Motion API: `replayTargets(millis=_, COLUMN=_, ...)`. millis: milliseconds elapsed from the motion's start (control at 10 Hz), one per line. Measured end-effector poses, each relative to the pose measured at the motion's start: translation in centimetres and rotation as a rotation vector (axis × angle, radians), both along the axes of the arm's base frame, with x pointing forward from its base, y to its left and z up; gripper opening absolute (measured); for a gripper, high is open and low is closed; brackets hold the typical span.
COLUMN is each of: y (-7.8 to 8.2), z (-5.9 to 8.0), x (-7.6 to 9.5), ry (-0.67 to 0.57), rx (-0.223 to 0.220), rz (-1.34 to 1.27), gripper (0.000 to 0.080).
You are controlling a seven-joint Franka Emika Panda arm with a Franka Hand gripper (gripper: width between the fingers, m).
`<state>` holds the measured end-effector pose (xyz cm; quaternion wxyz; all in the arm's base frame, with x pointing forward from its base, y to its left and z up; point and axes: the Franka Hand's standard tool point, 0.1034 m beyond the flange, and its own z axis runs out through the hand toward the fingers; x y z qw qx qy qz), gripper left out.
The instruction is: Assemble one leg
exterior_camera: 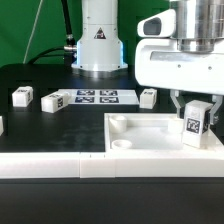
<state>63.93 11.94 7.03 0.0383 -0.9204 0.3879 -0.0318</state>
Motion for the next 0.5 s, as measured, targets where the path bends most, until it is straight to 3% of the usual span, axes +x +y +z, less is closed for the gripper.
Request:
replayTargets(millis=200, y=-0.17, z=-0.02, x=0.0, ry=0.013, rx=0.028, rz=-0.213, gripper=0.0295)
replayTargets(millis=400, y=-0.2, z=-0.05, x=0.0, ry=0.011, rx=0.026, rz=-0.187, gripper=0.0304)
replayTargets(millis=500, y=-0.17, z=-0.05, x=0.0, ry=0.01, rx=0.025, rz=-0.177, gripper=0.0475)
